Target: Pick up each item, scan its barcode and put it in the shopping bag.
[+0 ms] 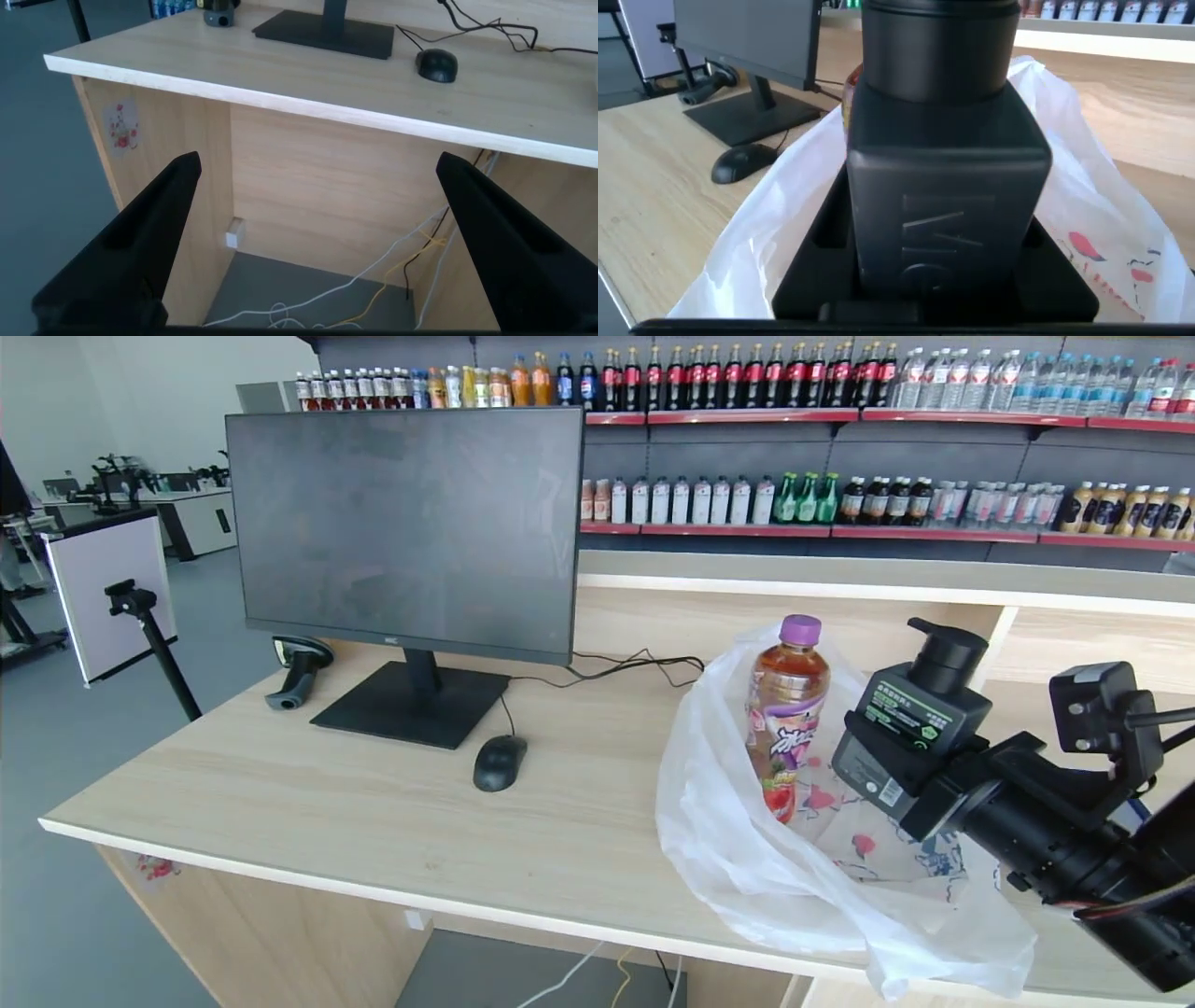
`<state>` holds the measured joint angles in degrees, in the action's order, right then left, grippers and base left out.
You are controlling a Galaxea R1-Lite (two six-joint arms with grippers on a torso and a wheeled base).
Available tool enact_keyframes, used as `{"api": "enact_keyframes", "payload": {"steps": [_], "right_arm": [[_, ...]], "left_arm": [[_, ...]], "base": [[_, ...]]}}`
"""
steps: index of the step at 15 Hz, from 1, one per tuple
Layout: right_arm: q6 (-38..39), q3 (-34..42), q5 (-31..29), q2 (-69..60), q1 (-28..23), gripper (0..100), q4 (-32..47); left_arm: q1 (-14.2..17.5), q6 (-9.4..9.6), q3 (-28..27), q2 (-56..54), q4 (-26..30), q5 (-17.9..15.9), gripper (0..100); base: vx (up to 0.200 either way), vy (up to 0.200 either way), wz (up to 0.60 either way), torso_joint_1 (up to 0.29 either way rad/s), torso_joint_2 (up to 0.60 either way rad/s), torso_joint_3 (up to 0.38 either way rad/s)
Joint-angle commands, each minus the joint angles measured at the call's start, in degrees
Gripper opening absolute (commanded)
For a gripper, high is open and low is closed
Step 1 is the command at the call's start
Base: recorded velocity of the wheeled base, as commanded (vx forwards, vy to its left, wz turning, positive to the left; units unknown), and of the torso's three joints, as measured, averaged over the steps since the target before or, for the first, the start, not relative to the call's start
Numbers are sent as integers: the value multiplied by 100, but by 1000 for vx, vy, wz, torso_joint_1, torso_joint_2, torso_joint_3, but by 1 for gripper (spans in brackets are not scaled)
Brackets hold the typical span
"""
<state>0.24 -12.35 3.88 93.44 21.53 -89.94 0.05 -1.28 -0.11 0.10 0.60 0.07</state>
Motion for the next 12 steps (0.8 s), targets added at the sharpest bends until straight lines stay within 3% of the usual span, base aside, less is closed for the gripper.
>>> {"api": "enact_keyframes", "payload": {"steps": [1,6,12], "right_arm": [[-7,92,-1,25,-79,0,-6],[-7,119,-1,210,-193,0,-6],[-174,-57,8,869,-773,0,-6]], "left_arm": [[4,-4,2,-1,2,1,100],[4,-4,-7,-1,2,1,100],[4,-13,-7,8,2,1,100]], "base": [[0,0,0,0,0,0],[0,0,0,0,0,0],[0,0,0,0,0,0]]}}
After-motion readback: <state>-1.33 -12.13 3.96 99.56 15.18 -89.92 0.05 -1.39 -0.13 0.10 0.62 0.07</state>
